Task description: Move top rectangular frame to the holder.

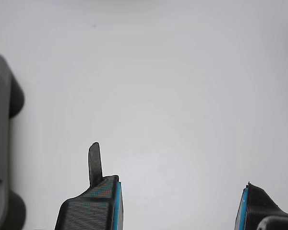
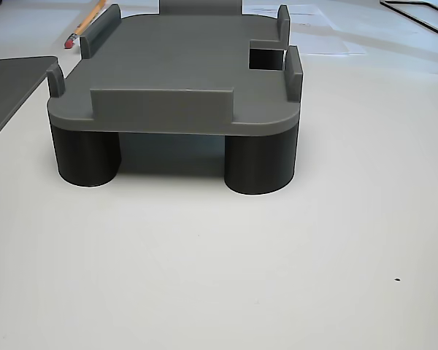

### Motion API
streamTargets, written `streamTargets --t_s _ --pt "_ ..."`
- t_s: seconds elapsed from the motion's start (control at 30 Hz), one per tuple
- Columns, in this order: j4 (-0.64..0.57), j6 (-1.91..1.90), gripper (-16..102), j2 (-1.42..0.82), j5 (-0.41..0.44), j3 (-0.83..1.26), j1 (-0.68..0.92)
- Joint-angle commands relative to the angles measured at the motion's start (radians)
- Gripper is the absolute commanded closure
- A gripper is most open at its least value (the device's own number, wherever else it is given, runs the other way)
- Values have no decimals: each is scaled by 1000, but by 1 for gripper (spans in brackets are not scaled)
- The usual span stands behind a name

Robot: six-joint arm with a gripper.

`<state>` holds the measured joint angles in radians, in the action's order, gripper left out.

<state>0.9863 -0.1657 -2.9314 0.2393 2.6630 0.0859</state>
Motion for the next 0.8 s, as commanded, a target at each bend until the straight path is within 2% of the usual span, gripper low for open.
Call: streamTargets --t_s 0.0,0.3,0.37,0.5,0.53,0.57,0.63,0.73,0.77 --pt "-195 17 -14 -23 21 -64 -15" --pt "-195 35 -13 -23 15 -71 -15" --pt "-201 130 -8 -15 -17 -84 -15" --pt "-163 347 -14 98 -78 -187 21" --pt "-146 376 -12 135 -77 -221 51" --pt "-124 425 2 166 -61 -256 89" --pt "-91 535 5 224 -20 -319 178" --pt "-23 627 22 305 46 -420 319" --pt "8 647 24 341 52 -454 362"
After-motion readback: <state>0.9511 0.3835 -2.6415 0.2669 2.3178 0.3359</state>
